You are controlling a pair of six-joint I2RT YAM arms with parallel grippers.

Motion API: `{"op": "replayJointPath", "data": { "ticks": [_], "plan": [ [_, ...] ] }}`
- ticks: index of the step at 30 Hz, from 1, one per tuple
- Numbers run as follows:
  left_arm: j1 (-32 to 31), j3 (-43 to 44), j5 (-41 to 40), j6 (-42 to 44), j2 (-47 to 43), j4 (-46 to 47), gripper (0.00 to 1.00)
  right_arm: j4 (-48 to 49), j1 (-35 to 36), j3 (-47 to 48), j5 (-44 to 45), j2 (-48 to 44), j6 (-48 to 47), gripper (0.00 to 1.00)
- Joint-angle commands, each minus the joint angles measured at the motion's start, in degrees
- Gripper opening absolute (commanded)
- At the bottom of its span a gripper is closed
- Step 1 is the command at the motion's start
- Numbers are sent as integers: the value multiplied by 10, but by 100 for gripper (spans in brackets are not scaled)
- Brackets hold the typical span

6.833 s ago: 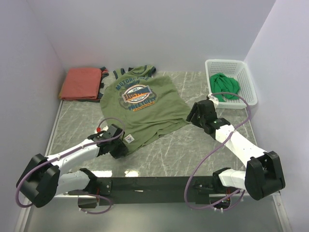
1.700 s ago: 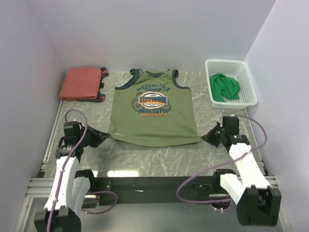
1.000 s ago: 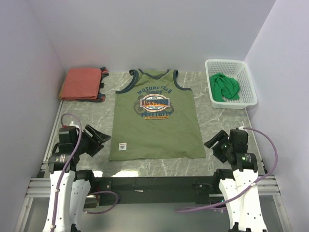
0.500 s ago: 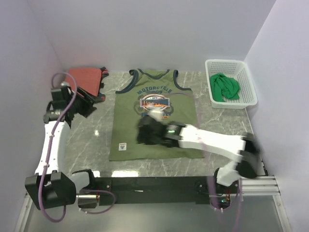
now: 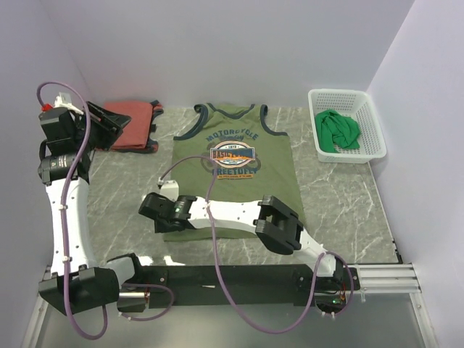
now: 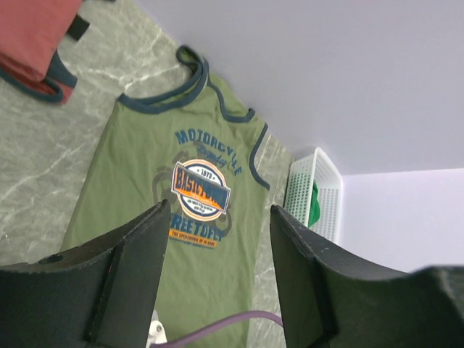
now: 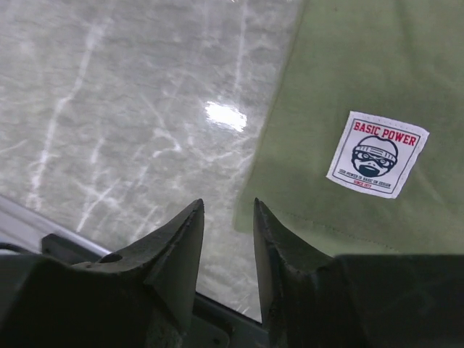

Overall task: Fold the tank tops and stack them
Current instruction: Flatten the tank top out

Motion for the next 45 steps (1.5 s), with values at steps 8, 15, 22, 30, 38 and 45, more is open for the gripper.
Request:
{"op": "replayJointPath", "data": {
  "ticks": [8,15,22,30,38,45],
  "plan": [
    [3,-49,22,-4,-2,44,61,-12,16,-2,-3,11,17,39],
    [3,-79,22,-5,4,60,60,-35,24,31,-4,47,14,39],
    [3,-109,17,-8,12,81,59,-54,26,63,9,71,6,38],
    [3,-166,-7,-13,34,131,54,-63,26,1,15,28,-19,0],
    [-49,-252,-37,-34,108,230,54,54,39,-248,-101,-194,-45,0],
    [-150,-211,-162,-33,228,215,53,81,52,-402,-95,-309,-16,0]
  ]
}}
